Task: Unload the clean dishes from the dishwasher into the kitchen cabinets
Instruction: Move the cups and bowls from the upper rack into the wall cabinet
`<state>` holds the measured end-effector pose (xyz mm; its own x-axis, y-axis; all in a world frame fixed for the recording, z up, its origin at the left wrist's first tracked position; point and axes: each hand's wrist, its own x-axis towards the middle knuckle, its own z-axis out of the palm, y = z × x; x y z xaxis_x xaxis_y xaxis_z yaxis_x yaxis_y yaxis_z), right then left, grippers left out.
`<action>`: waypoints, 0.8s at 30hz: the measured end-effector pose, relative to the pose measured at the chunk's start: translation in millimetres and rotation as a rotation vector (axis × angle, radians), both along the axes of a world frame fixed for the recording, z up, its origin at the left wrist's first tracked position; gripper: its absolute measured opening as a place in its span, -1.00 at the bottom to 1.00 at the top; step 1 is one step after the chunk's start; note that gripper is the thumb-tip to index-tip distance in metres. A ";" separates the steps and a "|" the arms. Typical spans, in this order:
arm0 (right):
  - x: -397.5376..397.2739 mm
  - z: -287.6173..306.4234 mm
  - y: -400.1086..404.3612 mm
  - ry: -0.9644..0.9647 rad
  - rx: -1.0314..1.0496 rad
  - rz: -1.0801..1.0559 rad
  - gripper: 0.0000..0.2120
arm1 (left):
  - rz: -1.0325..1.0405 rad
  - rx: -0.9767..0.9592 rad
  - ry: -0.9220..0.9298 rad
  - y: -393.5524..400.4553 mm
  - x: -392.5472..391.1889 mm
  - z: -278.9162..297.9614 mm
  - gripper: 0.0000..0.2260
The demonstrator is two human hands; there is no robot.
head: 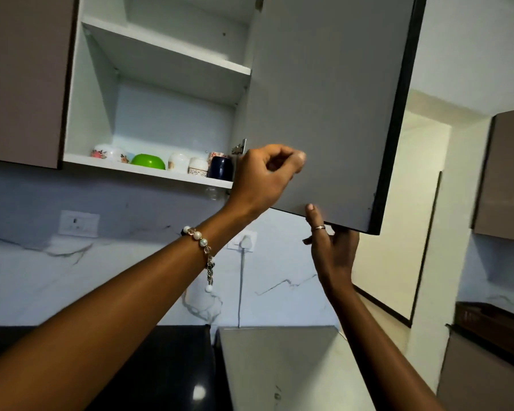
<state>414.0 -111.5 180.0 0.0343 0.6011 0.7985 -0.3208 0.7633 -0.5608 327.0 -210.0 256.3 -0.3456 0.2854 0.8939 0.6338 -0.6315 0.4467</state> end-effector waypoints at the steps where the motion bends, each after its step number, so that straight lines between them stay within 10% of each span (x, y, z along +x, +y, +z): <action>1: -4.4 -1.0 -3.0 0.001 0.039 -0.013 -0.60 | 0.013 0.022 0.020 -5.6 3.2 1.8 -0.86; 7: -41.0 -2.9 -43.3 -0.121 0.286 -0.104 -0.24 | 0.116 0.094 0.087 -53.1 6.5 13.7 -0.63; 17: -137.3 -3.9 -126.5 -0.178 0.602 -0.332 -0.34 | 0.424 0.060 0.089 -151.3 -53.0 12.2 -0.47; 24: -209.3 -4.6 -150.5 -0.505 0.776 -0.316 -0.16 | 1.316 0.160 0.400 -199.5 -138.7 7.6 -0.43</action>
<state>204.7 -262.0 175.4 -0.3515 -0.0757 0.9331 0.1022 0.9877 0.1187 188.3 -409.5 264.0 0.0069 -0.1618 0.9868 0.8633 0.4990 0.0757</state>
